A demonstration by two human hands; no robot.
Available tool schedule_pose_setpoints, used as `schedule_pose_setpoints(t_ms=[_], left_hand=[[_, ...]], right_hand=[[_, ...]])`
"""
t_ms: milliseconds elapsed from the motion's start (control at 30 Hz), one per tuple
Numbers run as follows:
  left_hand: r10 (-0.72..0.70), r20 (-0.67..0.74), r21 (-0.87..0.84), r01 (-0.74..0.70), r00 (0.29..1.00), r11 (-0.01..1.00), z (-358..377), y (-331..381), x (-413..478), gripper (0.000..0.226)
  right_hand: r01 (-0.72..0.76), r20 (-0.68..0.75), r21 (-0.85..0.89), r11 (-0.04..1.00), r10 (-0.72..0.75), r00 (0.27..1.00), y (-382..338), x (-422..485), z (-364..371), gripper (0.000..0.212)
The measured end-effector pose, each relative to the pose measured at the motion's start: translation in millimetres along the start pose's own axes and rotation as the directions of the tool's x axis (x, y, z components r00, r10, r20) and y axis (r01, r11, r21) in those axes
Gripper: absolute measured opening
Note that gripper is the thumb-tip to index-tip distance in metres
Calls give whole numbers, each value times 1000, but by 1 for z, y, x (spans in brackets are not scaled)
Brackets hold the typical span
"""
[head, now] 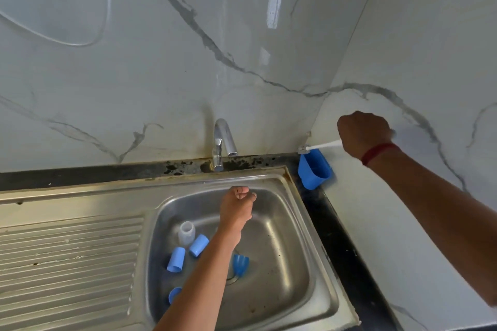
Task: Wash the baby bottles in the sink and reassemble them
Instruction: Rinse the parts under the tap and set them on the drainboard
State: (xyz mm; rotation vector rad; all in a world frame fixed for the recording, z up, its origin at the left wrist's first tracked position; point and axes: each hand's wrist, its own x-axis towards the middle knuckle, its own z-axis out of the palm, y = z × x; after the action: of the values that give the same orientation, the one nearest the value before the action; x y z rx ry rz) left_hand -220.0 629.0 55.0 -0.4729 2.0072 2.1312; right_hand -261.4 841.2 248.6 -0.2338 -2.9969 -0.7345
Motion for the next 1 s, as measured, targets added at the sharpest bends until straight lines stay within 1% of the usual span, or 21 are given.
schedule_pose_setpoints(t_ms=[133, 267, 400, 500, 633, 767, 1000], left_hand=[[-3, 1, -17, 3, 1000, 1000, 11, 6, 8, 18], [-24, 3, -40, 24, 1000, 999, 20, 7, 15, 11], [-36, -4, -52, 35, 999, 998, 23, 4, 24, 15], [-42, -11, -57, 41, 999, 998, 23, 0, 30, 15], [-56, -32, -57, 54, 998, 997, 19, -8, 36, 14], [-80, -54, -51, 77, 995, 996, 14, -16, 38, 21], [-100, -80, -55, 96, 992, 994, 14, -25, 39, 25]], right_hand=[[11, 2, -67, 998, -11, 1000, 9, 25, -5, 18], [37, 52, -94, 995, -32, 998, 8, 36, 1, 19], [51, 97, -74, 996, -43, 994, 3, 51, 18, 18], [49, 101, -57, 997, -43, 994, -2, 63, 36, 16], [95, 135, -25, 995, -91, 987, -7, 70, 51, 15], [117, 154, -36, 993, -110, 982, -9, 76, 66, 13], [152, 195, -69, 986, -136, 971, -4, 77, 74, 16]])
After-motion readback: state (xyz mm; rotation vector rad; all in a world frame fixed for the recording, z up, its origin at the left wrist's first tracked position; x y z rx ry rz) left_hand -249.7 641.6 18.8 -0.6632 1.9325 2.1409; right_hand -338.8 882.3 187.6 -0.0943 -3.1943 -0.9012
